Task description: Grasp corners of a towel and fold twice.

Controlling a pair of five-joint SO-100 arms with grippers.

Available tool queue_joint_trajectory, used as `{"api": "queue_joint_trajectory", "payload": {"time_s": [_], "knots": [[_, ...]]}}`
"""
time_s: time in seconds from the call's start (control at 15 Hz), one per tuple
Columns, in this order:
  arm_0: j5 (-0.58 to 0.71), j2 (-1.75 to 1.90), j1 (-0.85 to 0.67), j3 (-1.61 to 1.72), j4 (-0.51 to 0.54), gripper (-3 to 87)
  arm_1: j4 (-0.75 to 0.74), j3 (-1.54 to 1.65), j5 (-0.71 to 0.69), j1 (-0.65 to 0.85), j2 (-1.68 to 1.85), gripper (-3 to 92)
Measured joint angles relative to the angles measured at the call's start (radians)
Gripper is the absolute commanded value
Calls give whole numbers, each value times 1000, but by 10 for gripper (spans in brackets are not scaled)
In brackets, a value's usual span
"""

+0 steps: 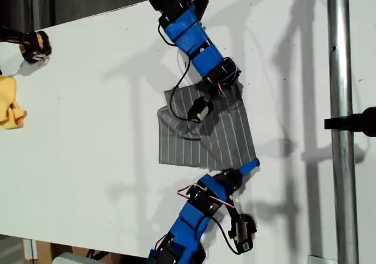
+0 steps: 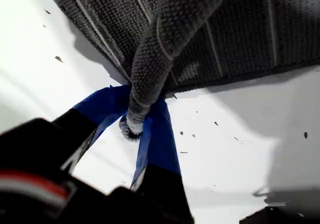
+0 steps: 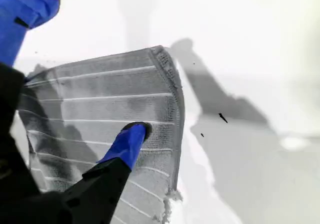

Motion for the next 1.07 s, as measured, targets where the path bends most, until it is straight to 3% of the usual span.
{"api": "queue_joint_trajectory", "payload": {"time_s": [0.67, 0.8, 1.0, 1.07], "knots": [[-52, -311, -31, -155, -8, 399, 2, -3, -2, 0, 0, -1], [-74, -341, -40, -172, -5, 309, 8, -12, -2, 0, -2, -1], [-89, -362, -51, -187, -9, 12, 9, -14, 0, 0, -2, -1], [-89, -364, -58, -187, -12, -14, 8, -14, 0, 0, -2, -1]]}}
